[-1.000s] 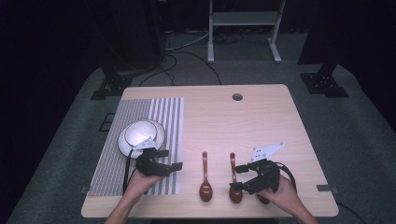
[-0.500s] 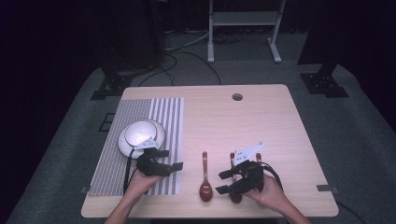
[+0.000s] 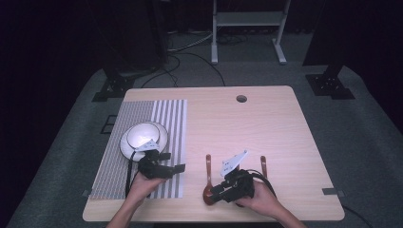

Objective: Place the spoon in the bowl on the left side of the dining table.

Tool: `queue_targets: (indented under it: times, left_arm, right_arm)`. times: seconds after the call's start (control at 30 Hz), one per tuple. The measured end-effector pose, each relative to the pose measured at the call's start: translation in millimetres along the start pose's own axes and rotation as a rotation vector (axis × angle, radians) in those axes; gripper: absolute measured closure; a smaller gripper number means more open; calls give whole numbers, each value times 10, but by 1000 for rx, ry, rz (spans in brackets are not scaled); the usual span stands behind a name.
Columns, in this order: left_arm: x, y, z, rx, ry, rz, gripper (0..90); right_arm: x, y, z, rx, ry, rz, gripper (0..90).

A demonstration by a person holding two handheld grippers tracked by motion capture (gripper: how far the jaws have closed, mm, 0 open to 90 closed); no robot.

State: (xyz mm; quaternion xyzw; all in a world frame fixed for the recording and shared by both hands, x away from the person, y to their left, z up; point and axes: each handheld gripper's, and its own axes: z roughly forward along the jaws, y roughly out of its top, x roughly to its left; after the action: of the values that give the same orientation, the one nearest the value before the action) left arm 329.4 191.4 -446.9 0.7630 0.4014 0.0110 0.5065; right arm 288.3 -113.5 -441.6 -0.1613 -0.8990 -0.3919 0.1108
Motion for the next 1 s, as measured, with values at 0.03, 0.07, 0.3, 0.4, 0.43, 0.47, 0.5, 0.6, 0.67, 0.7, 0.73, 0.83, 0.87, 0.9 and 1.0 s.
queue_targets:
  times: [0.03,0.07,0.3,0.4,0.43,0.47,0.5,0.6,0.67,0.7,0.73,0.83,0.87,0.9,1.0]
  left_arm:
    - [0,0,0,1,0,0,21]
    - [-1,-2,1,0,0,-2,21]
    - [0,-2,5,3,-2,-4,21]
    - [0,-2,5,3,-4,-5,21]
    - [1,-3,4,3,-5,-6,21]
    - [1,-3,4,3,-5,-6,21]
    - [2,-4,3,2,-5,-8,21]
    - [2,-3,3,1,-7,-9,21]
    - [-2,5,-9,-13,-15,-16,21]
    - [-1,16,-22,-23,-20,-15,21]
    - [-4,21,-28,-30,-20,-16,22]
    - [-9,22,-20,-32,-28,-32,22]
    - [-10,19,-9,-30,-33,-34,22]
    - [-12,17,-3,-24,-36,-34,23]
    - [-33,27,27,-25,-41,-37,23]
  right_arm:
    - [6,-1,23,6,0,-4,703]
    - [10,-1,36,11,2,-7,714]
    - [26,4,158,37,8,-22,776]
    - [20,4,199,49,1,-31,786]
    - [21,-2,214,57,-2,-28,786]
    - [17,-12,232,62,-4,-31,786]
    - [19,-25,250,70,-10,-32,791]
    - [42,-61,309,106,-41,-52,791]
    - [69,-77,319,98,-53,-63,792]
    - [84,-82,322,95,-63,-72,791]
    - [113,-89,324,88,-85,-91,778]
    - [142,-111,328,78,-107,-113,781]
    - [148,-122,326,72,-108,-113,781]
    - [147,-129,326,66,-108,-116,781]
    - [151,-146,324,55,-110,-125,781]
